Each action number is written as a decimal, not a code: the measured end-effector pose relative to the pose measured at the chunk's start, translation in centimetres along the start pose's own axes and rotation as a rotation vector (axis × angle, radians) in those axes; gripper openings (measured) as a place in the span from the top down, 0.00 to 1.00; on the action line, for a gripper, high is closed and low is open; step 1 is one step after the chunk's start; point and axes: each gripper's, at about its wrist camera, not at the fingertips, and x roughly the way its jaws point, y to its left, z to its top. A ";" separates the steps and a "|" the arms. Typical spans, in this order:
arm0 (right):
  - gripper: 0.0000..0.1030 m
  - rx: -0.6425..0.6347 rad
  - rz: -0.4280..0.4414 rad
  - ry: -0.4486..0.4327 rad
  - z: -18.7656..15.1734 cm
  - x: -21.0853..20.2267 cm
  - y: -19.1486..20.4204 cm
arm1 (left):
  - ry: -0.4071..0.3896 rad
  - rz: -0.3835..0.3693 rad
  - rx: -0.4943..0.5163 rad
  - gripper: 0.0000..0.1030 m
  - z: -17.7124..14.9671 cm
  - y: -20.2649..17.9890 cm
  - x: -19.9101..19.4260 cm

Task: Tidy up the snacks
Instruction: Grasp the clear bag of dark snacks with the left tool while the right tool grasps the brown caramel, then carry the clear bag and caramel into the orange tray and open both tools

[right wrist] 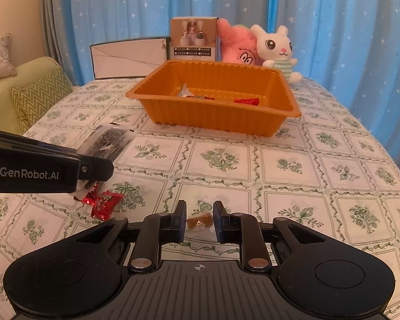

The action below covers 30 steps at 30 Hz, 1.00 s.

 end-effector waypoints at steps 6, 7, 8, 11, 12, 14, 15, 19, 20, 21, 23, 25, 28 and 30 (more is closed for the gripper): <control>0.79 -0.030 0.007 0.088 -1.4 0.6 -0.3 | 0.014 0.000 0.000 0.67 -0.4 0.1 0.0; 0.79 -0.037 0.006 0.099 -1.7 0.7 -0.4 | 0.016 0.001 0.000 0.67 -0.5 0.1 0.0; 0.79 -0.041 0.004 0.101 -1.9 0.7 -0.5 | 0.017 0.003 -0.001 0.67 -0.5 0.2 0.0; 0.78 -0.066 0.003 0.098 -2.2 0.8 -0.5 | 0.015 0.000 -0.004 0.67 -0.4 0.3 0.1; 0.78 -0.074 0.002 0.094 -2.2 0.9 -0.4 | 0.013 -0.002 -0.004 0.67 -0.3 0.2 0.1; 0.78 -0.086 -0.002 0.090 -2.1 1.0 -0.3 | 0.012 -0.006 -0.003 0.67 -0.2 0.1 0.2; 0.79 -0.087 -0.004 0.089 -2.1 1.1 -0.3 | 0.011 -0.009 -0.001 0.67 -0.2 0.1 0.3; 0.79 -0.084 -0.009 0.092 -1.7 1.3 0.0 | 0.007 -0.012 -0.002 0.67 0.0 0.0 0.3; 0.80 -0.087 -0.011 0.083 -1.7 1.2 0.1 | 0.004 -0.011 -0.004 0.67 0.0 0.0 0.2; 0.80 -0.092 -0.015 0.072 -1.6 1.0 0.3 | 0.000 -0.010 -0.007 0.67 0.2 0.1 0.2; 0.80 -0.095 -0.018 0.048 -1.2 0.6 0.3 | -0.010 -0.007 -0.014 0.67 0.4 0.1 -0.1; 0.80 -0.081 -0.016 0.027 -0.6 0.1 0.0 | -0.022 -0.004 -0.017 0.67 0.8 0.1 -0.4; 0.80 -0.066 -0.015 -0.016 0.8 -0.8 -0.4 | -0.037 0.006 -0.029 0.67 1.4 0.0 -0.6; 0.80 -0.060 -0.013 -0.045 2.0 -1.4 -0.8 | -0.046 0.010 -0.035 0.67 1.9 -0.1 -0.7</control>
